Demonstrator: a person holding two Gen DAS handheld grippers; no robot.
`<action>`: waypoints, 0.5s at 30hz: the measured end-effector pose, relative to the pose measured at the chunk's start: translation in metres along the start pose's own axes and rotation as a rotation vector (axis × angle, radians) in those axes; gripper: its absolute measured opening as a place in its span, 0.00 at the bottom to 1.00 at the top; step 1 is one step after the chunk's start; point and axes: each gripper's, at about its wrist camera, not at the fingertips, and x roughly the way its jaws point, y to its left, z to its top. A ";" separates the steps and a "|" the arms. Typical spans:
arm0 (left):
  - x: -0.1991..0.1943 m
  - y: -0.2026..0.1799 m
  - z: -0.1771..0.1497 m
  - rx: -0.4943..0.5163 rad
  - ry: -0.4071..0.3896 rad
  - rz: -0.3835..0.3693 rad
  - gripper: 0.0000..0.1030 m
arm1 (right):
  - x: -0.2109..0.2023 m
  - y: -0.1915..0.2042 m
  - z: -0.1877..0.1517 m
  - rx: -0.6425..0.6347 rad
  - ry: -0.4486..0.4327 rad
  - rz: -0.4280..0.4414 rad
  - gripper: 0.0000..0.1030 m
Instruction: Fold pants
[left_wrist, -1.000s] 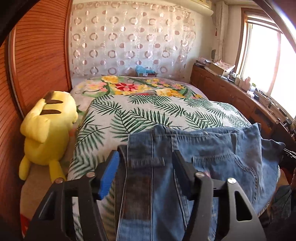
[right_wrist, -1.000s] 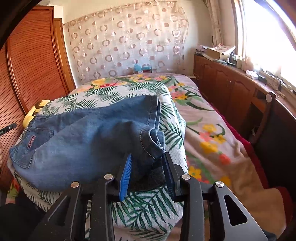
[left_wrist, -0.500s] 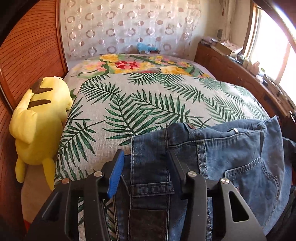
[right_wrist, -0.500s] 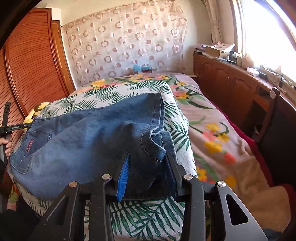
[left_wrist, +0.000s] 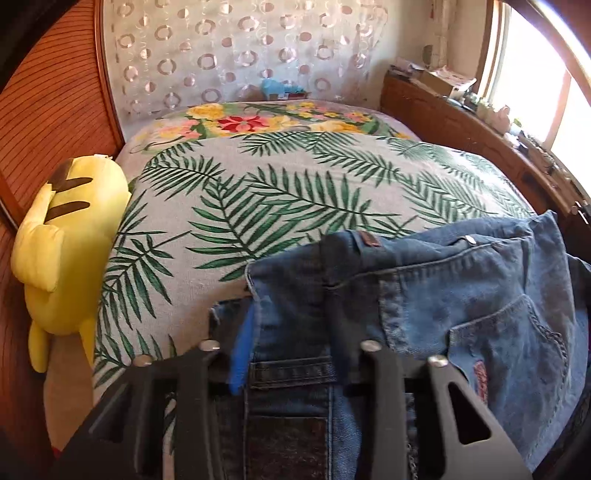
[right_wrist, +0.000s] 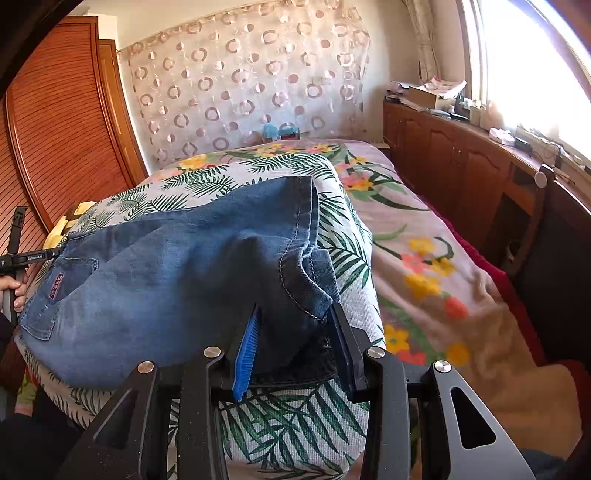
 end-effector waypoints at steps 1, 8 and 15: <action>-0.002 -0.002 0.000 0.006 -0.005 0.000 0.18 | -0.001 0.000 0.000 0.007 -0.008 -0.006 0.37; -0.050 -0.011 0.001 0.018 -0.145 0.049 0.07 | -0.003 -0.002 -0.005 0.019 -0.028 -0.004 0.37; -0.076 0.005 0.009 -0.001 -0.183 0.105 0.06 | -0.003 0.000 -0.004 0.022 -0.039 0.011 0.37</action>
